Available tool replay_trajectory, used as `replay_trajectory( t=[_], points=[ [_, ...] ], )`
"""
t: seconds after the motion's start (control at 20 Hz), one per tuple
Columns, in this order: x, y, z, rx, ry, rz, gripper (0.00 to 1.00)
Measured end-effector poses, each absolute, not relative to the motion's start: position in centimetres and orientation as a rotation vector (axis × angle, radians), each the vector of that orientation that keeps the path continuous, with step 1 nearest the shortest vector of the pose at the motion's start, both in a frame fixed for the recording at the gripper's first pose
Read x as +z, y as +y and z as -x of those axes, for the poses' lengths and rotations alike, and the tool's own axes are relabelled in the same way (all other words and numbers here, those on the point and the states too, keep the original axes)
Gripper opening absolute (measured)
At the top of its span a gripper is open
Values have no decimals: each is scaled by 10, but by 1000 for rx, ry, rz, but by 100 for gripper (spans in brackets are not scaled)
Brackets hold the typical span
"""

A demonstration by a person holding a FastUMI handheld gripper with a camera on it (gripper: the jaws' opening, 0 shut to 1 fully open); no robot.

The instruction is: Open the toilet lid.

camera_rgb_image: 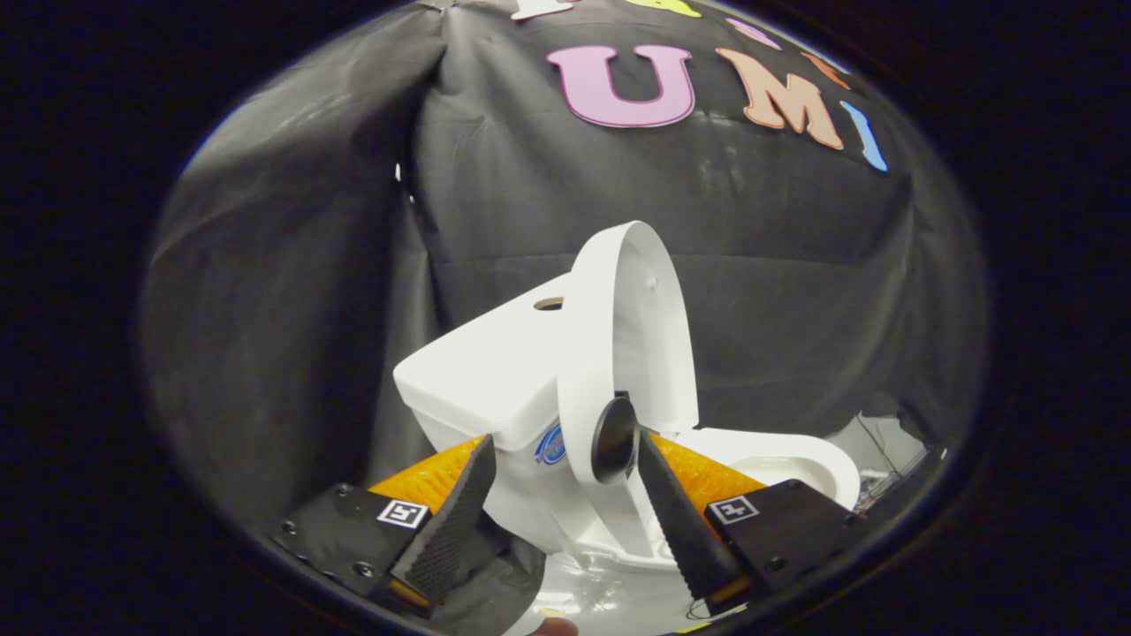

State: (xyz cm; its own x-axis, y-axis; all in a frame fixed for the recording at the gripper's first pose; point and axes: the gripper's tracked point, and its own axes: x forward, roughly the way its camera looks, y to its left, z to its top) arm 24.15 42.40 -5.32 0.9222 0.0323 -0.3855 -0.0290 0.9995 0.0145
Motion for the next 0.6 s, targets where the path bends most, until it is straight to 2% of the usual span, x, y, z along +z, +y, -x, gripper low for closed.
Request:
replay_trajectory(
  t=[0.3, 0.6],
  points=[
    [-38, 421, -217, 115, 362, 44, 99],
    [-41, 389, -191, 91, 385, 89, 99]
  ],
)
